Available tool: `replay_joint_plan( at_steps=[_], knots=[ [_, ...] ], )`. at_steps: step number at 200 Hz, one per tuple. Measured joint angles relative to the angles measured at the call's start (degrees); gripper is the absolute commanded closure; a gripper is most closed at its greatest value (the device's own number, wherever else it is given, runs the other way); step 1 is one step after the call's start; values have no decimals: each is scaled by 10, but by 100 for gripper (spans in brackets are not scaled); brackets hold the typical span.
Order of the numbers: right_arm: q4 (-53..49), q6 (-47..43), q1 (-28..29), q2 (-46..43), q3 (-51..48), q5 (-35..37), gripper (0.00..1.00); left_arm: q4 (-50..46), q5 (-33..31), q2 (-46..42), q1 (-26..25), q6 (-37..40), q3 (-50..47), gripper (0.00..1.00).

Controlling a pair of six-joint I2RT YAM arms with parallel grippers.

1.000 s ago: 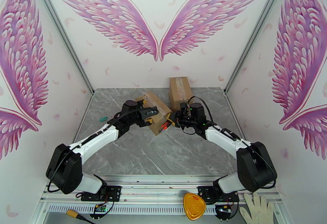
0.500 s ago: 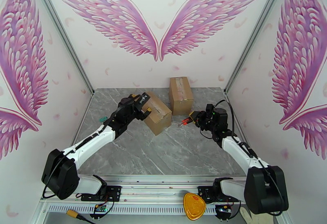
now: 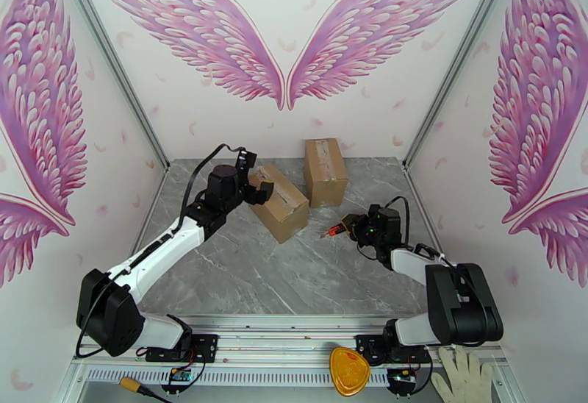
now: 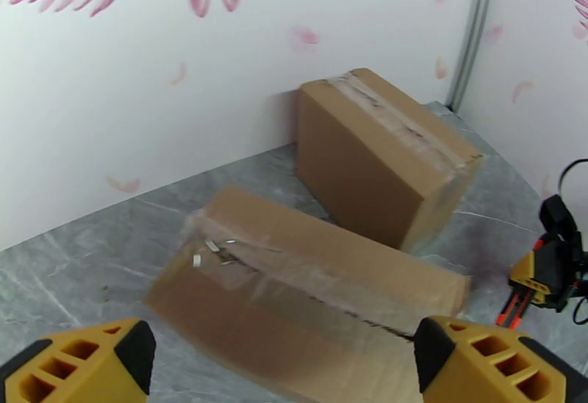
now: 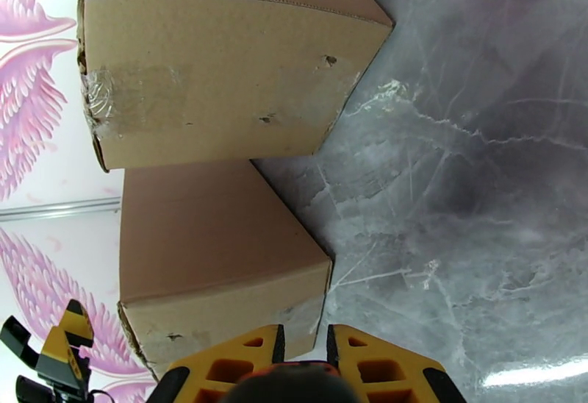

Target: Unpack the express box

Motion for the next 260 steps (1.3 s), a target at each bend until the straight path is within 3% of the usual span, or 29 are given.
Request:
replay_joint_plan(
  at_steps=[81, 118, 147, 207, 260],
  knots=[
    [136, 10, 26, 126, -20, 3, 100, -65, 50, 87, -105, 8, 70, 8],
    [233, 33, 31, 206, -23, -3, 100, -67, 53, 97, -113, 7, 71, 8],
    [276, 53, 32, 230, -20, -4, 94, -67, 49, 97, -113, 7, 71, 8],
    [189, 50, 39, 200, 12, 20, 54, -71, 29, 97, -112, 14, 72, 7],
    [145, 52, 44, 180, 32, 31, 32, -73, 11, 99, -111, 18, 75, 7]
  ],
)
